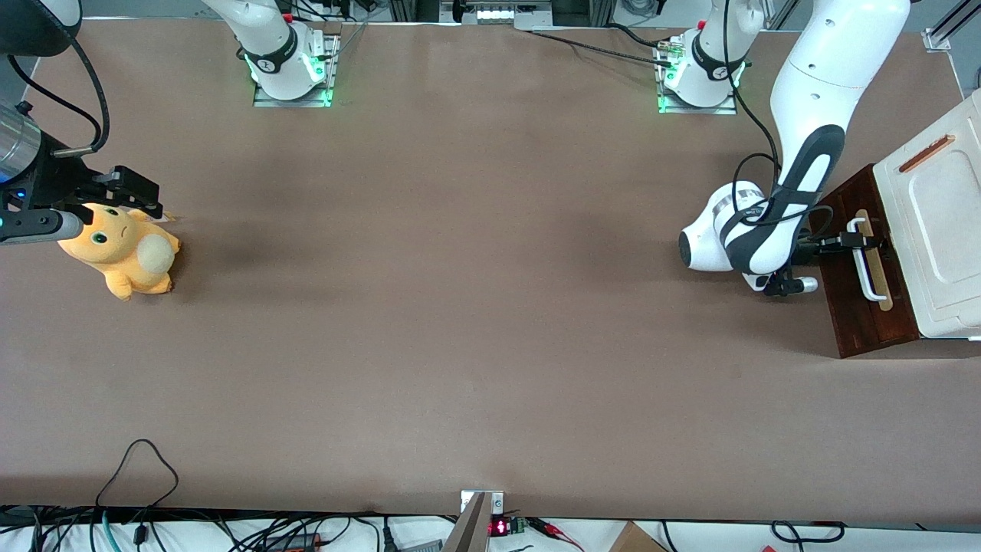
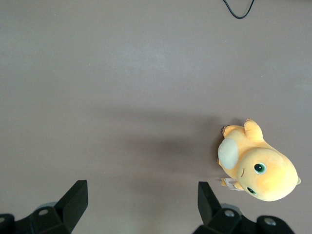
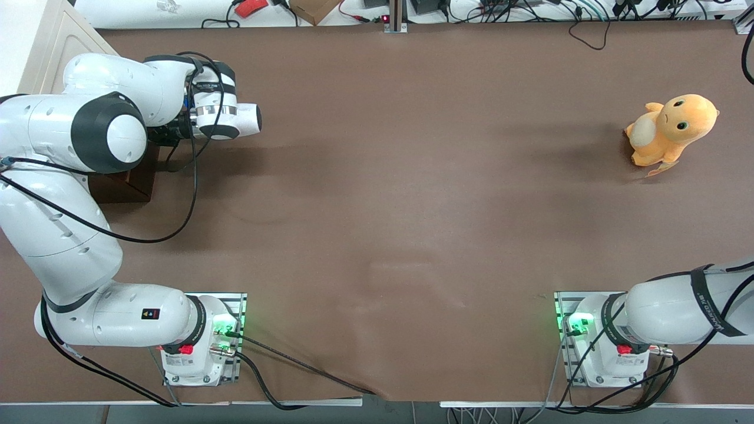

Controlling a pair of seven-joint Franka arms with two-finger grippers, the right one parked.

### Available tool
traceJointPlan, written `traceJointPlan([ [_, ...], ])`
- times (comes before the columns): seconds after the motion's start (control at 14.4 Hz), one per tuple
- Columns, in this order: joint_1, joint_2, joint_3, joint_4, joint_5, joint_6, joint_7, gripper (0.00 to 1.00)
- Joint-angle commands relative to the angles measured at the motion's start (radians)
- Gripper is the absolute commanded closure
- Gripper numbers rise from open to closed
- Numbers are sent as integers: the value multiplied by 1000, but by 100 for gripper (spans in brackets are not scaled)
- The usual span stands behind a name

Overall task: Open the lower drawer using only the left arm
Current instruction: 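Close the left gripper around the lower drawer's white bar handle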

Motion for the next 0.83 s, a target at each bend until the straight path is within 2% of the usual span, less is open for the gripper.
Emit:
traceJointPlan([
  [0.0,-12,4,22,12,23,-9,1,51],
  [0.28,-12,5,42,18,58,14,2,59],
  [0.35,-13,5,42,18,55,14,-1,68],
  [0.49,-15,5,42,18,55,14,-6,77],
  [0.62,-33,5,42,18,53,14,-6,79],
  [0.76,-47,4,41,20,53,14,-1,87],
])
